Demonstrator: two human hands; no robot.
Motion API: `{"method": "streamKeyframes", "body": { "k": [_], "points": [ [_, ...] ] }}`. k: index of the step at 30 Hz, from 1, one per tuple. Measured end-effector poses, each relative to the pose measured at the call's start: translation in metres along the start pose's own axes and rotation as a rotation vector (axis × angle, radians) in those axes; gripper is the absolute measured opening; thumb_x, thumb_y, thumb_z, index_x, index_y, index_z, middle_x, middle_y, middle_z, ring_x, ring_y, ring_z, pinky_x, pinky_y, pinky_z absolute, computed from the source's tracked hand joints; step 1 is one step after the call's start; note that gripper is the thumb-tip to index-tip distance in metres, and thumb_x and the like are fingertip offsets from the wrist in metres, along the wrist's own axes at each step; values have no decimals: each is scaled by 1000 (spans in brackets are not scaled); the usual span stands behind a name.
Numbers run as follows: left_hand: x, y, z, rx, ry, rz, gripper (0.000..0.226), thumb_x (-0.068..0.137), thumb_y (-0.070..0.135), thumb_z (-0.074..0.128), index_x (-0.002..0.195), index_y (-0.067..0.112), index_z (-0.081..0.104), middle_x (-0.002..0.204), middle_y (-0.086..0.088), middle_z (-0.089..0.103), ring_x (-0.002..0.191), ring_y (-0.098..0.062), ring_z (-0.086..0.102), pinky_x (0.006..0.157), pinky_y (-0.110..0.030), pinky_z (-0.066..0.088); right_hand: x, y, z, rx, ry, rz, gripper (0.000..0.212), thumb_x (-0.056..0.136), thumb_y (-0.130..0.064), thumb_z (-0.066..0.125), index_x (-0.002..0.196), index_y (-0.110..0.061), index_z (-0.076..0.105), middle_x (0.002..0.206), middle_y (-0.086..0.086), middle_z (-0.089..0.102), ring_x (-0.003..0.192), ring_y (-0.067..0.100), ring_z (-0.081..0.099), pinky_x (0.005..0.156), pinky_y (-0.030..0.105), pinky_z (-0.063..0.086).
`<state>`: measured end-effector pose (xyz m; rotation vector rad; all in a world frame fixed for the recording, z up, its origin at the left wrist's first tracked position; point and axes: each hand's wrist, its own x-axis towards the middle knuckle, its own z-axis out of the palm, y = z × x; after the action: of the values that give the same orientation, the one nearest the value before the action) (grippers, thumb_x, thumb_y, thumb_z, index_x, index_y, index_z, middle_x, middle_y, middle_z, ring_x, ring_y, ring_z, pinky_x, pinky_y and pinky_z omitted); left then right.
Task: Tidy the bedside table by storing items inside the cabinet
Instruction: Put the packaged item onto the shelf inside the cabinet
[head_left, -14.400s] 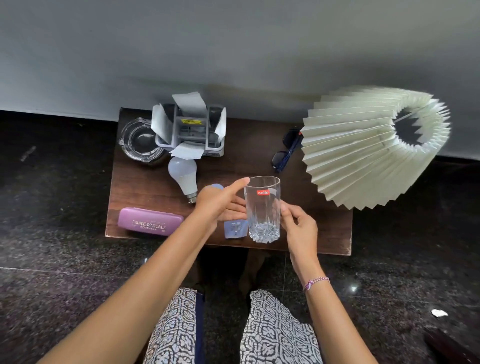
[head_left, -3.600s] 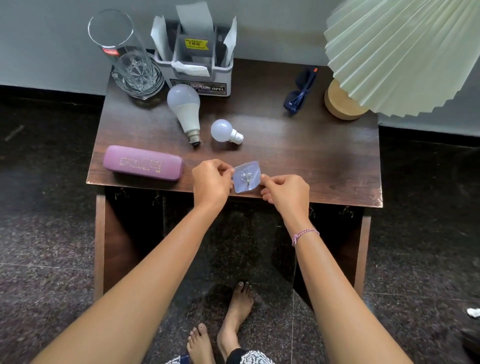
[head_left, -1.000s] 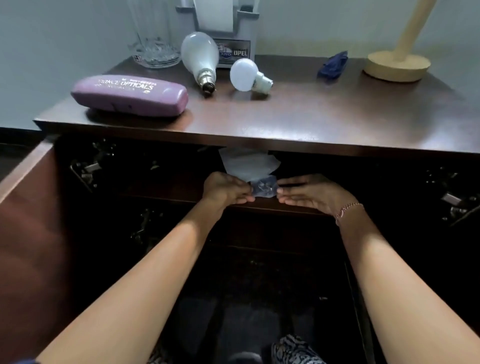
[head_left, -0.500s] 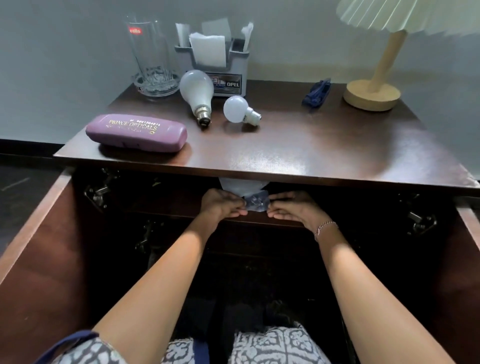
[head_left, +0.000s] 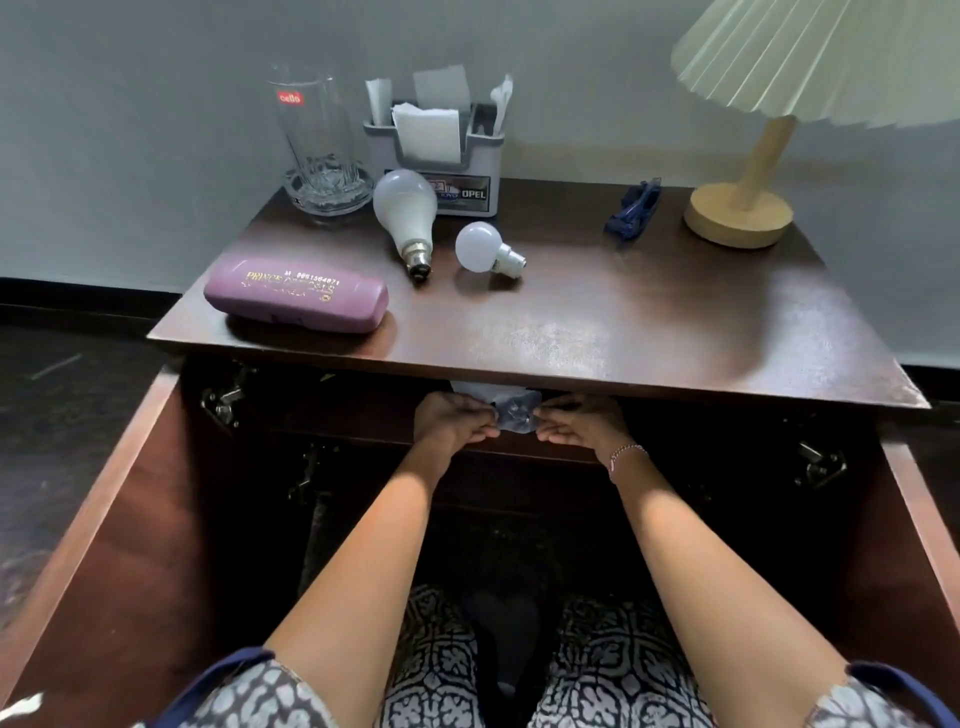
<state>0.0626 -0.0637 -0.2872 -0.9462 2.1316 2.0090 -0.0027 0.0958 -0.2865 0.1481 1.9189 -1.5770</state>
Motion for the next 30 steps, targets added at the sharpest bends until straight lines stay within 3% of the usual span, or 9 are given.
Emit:
{"method": "streamKeyframes", "body": {
  "k": [2,4,7,9,12,14,19,24,30],
  "points": [
    [1,1,0,-2,4,-22,10,81,-2,67,90,-5,67,86,-19,68,43,-5,64,48,-11,51,3,0,2,4,8,29,33,88,-6,60,114,14,56,50,6,67,38,3,61,42,10,49],
    [2,1,0,3,14,-37,3,80,-1,69,80,1,67,88,-19,70,47,-7,66,49,-12,52,6,0,4,9,13,61,34,90,-8,57,114,16,55,85,27,70,36,3,60,41,9,48],
    [4,2,0,-15,35,-86,5,78,-1,71,79,2,66,84,-18,70,47,-9,67,48,-13,52,7,1,6,-16,8,75,36,94,-15,52,115,14,57,116,33,60,64,9,71,45,6,48],
    [4,2,1,-23,29,-119,5,80,-1,68,77,1,65,85,-17,68,50,-11,68,46,-13,51,7,3,6,-4,-3,104,38,93,-19,54,115,11,58,119,30,60,82,17,71,47,4,47],
    [5,6,2,-91,-5,-207,8,92,0,52,95,-7,55,93,-22,63,68,-21,69,50,-16,53,6,2,6,-7,-29,151,39,98,-18,45,124,11,51,105,25,64,44,-4,60,47,3,45],
    [4,11,2,-61,-22,-237,9,94,1,48,95,-6,52,105,-28,63,90,-32,69,68,-25,55,2,-1,6,-13,-60,169,41,102,-15,34,131,12,42,97,17,64,42,-8,58,50,4,46],
    [-8,21,3,131,-92,-247,32,92,1,53,120,-14,51,126,-31,55,113,-42,57,88,-31,47,-13,-12,5,-100,-78,143,44,94,-21,53,122,12,52,126,27,56,103,26,63,67,8,49],
    [-20,27,-5,175,-3,-155,16,89,3,60,98,-9,63,114,-26,64,39,-6,59,46,-15,49,-22,-12,4,-160,23,94,44,87,-25,64,115,9,57,114,25,63,66,11,59,59,10,51],
    [-45,33,-14,275,89,-55,11,86,12,61,80,4,65,89,-19,73,73,-29,71,68,-36,56,-48,-8,3,-103,276,-41,32,87,-28,65,101,0,62,60,7,62,49,11,59,44,13,49]
  ]
}}
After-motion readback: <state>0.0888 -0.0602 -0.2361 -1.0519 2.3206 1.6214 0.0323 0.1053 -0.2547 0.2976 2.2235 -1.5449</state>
